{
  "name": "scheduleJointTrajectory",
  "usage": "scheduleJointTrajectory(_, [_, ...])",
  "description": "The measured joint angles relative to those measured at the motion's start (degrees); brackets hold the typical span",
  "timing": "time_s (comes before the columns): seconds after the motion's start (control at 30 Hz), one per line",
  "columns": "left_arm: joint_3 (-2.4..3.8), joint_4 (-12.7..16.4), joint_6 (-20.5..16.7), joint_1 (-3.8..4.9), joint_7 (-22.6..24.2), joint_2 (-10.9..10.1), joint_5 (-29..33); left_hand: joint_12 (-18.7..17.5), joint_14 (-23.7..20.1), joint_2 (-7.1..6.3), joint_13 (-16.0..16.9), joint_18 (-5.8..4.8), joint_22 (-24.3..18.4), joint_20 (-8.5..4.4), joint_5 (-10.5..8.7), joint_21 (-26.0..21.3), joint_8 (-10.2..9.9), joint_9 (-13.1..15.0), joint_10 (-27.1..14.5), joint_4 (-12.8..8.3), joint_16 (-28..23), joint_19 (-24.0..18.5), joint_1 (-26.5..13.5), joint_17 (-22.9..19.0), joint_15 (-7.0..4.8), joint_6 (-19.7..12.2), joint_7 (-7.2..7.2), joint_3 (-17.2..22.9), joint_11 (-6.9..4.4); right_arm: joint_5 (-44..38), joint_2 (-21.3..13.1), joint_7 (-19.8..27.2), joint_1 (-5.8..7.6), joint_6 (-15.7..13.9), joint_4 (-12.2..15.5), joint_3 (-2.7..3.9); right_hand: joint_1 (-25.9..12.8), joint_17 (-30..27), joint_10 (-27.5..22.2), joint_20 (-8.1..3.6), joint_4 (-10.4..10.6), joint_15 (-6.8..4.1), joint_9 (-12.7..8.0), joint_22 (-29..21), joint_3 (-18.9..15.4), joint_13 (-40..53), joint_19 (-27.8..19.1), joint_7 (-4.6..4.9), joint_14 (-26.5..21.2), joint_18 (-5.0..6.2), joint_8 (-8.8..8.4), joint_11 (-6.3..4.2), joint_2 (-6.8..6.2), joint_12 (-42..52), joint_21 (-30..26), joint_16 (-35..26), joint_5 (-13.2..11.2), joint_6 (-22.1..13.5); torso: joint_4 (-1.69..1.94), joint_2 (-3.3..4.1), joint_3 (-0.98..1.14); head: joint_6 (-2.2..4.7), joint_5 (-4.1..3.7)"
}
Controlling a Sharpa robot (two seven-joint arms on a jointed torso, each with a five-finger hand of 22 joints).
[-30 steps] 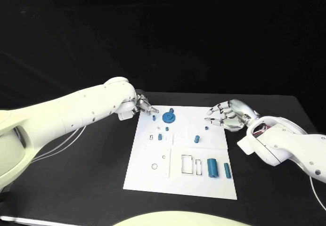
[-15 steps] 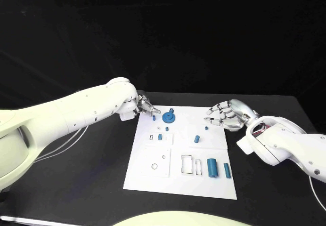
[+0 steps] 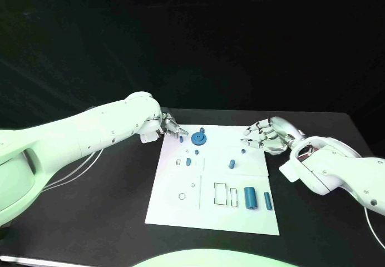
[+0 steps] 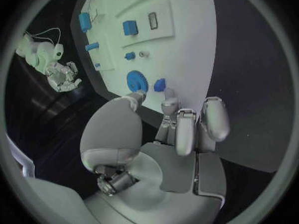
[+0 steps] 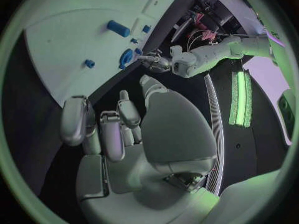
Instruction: Assemble the parts on the task board
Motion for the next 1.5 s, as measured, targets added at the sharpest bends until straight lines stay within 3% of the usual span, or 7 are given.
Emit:
scheduleJointTrajectory(0.27, [-0.16,-0.17,0.97,-0.03,0.17,0.51,0.22,0.00,0.00,-0.26,-0.08,0.00,-0.17,0.00,0.00,0.00,0.00,-0.10,0.00,0.00,0.00,0.00,2.13,0.00,0.00,0.52,-0.10,0.00,0.00,0.00,0.10,0.00,-0.01,0.00,-0.05,0.00,0.00,0.00,0.00,0.00,0.00,0.00,-0.01,0.00,0.00,0.00,0.00,0.00,0.00,0.00,0.44,0.00,0.00,0.00,0.00,0.00,0.00,0.00,0.03,0.01,0.02,-0.12,-0.02])
scheduleJointTrajectory(0.67, [-0.19,-0.48,1.71,-0.04,0.38,0.58,0.41,0.00,0.00,0.80,-0.08,0.00,-0.14,0.00,0.00,0.00,0.19,0.01,0.00,0.00,0.00,0.00,5.15,0.00,0.00,1.22,-0.38,0.00,0.00,-0.01,0.17,0.00,0.01,0.01,-0.11,0.00,0.00,-0.01,0.00,0.00,0.00,0.00,-0.01,-0.01,0.00,0.00,0.00,0.00,0.00,0.00,0.43,0.00,0.00,0.00,0.00,0.00,0.00,0.00,0.06,-0.02,0.05,-0.32,0.05])
scheduleJointTrajectory(0.87, [-0.19,-0.48,1.78,-0.05,0.52,0.67,0.52,-0.01,0.00,1.99,0.10,0.00,0.03,-0.01,0.00,0.00,1.18,0.72,-0.19,-0.07,0.00,0.00,7.90,0.00,0.00,1.74,-0.89,0.81,-0.22,-0.02,0.21,0.00,0.00,0.01,-0.16,0.00,0.00,-0.02,0.00,0.00,0.00,0.00,-0.01,-0.01,0.00,0.00,0.00,0.00,0.00,0.00,0.43,0.00,0.00,0.00,0.00,0.00,0.00,0.00,0.01,-0.04,0.06,-0.38,0.15])
scheduleJointTrajectory(1.0, [-0.19,-0.50,1.81,-0.05,0.64,0.72,0.73,-0.01,-0.03,3.85,0.12,0.01,0.09,-0.24,0.00,0.00,2.35,1.86,-0.09,-0.08,0.00,-0.24,9.82,0.00,-0.39,1.86,-1.00,2.32,-0.73,-0.02,0.22,0.00,0.00,0.01,-0.18,0.00,0.00,-0.02,0.00,0.00,0.00,0.00,-0.01,-0.02,0.00,0.00,0.00,0.00,0.00,0.00,0.43,0.00,0.00,0.00,0.00,0.00,0.00,0.00,0.01,-0.05,0.05,-0.39,0.15])
scheduleJointTrajectory(1.5, [-0.47,-1.24,2.27,-0.04,0.99,1.22,1.25,0.19,0.01,4.40,0.50,0.01,0.36,-0.44,-0.02,0.00,3.46,3.31,0.12,-0.17,0.00,-0.01,13.16,0.00,-0.44,1.40,-1.44,4.61,-0.94,-0.02,0.25,0.00,0.00,0.01,-0.23,0.00,0.00,-0.02,0.01,0.00,0.00,0.00,-0.02,-0.02,0.00,0.06,0.00,0.00,0.00,0.00,0.43,0.01,0.00,0.00,0.00,0.00,0.00,0.00,-0.02,-0.05,0.03,-0.38,0.04])
